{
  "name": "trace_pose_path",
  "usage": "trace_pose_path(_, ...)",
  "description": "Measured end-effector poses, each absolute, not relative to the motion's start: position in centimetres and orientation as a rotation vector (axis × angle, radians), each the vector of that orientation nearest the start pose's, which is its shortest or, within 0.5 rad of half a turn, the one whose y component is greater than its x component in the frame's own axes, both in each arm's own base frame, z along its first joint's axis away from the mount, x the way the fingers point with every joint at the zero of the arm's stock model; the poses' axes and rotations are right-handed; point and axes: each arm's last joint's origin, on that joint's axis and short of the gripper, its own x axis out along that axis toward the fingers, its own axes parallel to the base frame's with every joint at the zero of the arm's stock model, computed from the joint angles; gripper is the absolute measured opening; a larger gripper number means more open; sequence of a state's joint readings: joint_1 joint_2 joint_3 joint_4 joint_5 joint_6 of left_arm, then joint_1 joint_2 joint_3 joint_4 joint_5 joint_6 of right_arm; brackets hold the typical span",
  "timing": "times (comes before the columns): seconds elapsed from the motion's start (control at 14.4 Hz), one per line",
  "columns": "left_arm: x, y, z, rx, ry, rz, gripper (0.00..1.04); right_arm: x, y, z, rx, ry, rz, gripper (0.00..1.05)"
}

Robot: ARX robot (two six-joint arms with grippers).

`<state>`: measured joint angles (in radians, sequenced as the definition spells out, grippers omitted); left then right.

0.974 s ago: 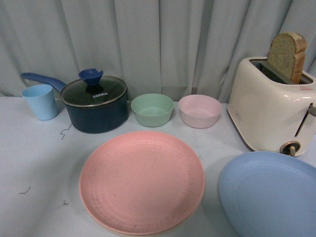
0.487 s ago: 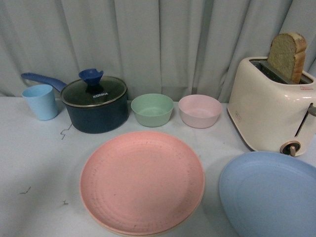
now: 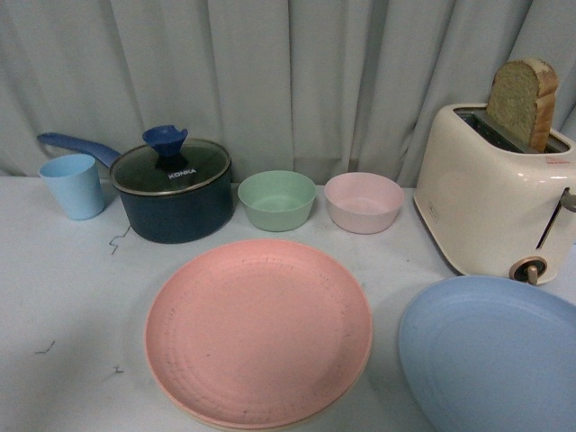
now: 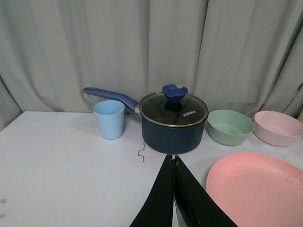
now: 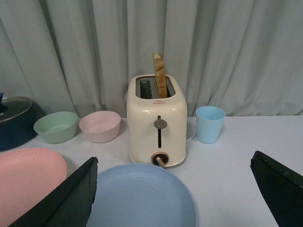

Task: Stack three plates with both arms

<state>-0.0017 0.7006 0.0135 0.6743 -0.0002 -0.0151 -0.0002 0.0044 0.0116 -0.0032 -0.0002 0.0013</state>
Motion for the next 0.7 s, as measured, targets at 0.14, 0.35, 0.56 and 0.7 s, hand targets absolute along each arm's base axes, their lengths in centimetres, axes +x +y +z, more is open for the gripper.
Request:
trace_pose_path(0.14, 13.6, 0.0, 16.6, -0.015, 0.002, -0.002, 0.02, 9.7, 0.0, 16.7, 0.001, -0.004, 0.0, 0.98)
trace_pose_path(0.35, 12.8, 0.0, 16.9, -0.015, -0.006, -0.002, 0.02, 9.7, 0.0, 16.7, 0.001, -0.004, 0.0, 0.98)
trace_pose_path(0.56, 12.0, 0.0, 17.0, -0.015, -0.01, -0.002, 0.02, 9.7, 0.0, 16.7, 0.001, -0.004, 0.0, 0.98)
trace_pose_path(0.7, 11.6, 0.0, 17.0, -0.015, -0.012, -0.002, 0.02, 9.7, 0.0, 16.7, 0.001, -0.004, 0.0, 0.98)
